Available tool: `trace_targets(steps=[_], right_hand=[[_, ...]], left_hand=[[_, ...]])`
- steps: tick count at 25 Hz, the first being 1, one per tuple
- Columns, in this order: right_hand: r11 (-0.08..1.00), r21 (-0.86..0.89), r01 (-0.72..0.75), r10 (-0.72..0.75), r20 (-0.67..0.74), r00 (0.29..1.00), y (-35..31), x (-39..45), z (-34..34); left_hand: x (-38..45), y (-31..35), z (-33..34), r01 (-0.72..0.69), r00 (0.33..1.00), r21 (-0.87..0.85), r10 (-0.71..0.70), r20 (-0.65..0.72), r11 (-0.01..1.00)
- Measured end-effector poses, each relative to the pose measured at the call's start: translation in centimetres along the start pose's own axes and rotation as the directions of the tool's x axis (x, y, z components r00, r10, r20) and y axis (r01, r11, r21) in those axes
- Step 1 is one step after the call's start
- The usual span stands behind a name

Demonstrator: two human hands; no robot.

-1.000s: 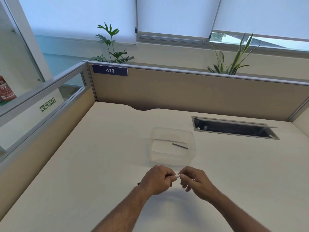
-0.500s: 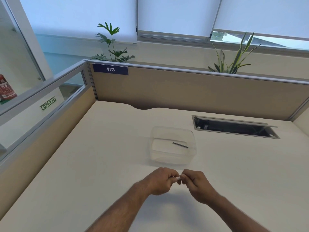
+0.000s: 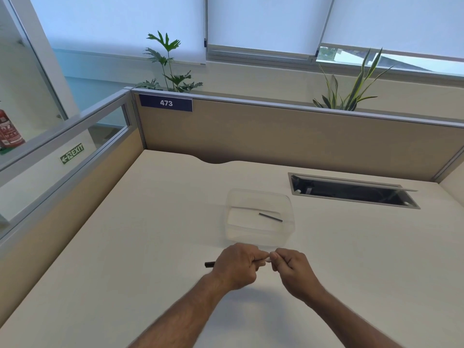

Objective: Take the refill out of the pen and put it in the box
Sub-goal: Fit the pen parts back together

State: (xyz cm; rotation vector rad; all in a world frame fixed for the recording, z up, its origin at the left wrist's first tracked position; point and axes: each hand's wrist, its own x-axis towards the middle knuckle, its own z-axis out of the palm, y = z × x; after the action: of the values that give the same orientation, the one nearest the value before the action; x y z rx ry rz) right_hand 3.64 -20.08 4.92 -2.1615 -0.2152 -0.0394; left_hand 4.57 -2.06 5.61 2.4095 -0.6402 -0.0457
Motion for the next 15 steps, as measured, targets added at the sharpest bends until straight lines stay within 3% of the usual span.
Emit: trace_targets(steps=[6,11,15], right_hand=[[0.992,0.032,-0.125,0.123,0.051,0.991,-0.8,0.4,0.0],[0.915,0.236,-0.327,0.278,0.216,0.936,-1.3,0.6,-0.6],[0.960,0.123,-0.251,0.220,0.217,0.951,-0.8,0.7,-1.1]], left_hand=[[0.2,0.0,0.2,-0.047,0.994,0.064,0.053,-0.094,0.997],[0.2,0.0,0.2,-0.048,0.992,0.100,0.059,-0.112,0.994],[0.5,-0.1,-0.3,0.035,0.998,0.078,-0.031,-0.049,0.996]])
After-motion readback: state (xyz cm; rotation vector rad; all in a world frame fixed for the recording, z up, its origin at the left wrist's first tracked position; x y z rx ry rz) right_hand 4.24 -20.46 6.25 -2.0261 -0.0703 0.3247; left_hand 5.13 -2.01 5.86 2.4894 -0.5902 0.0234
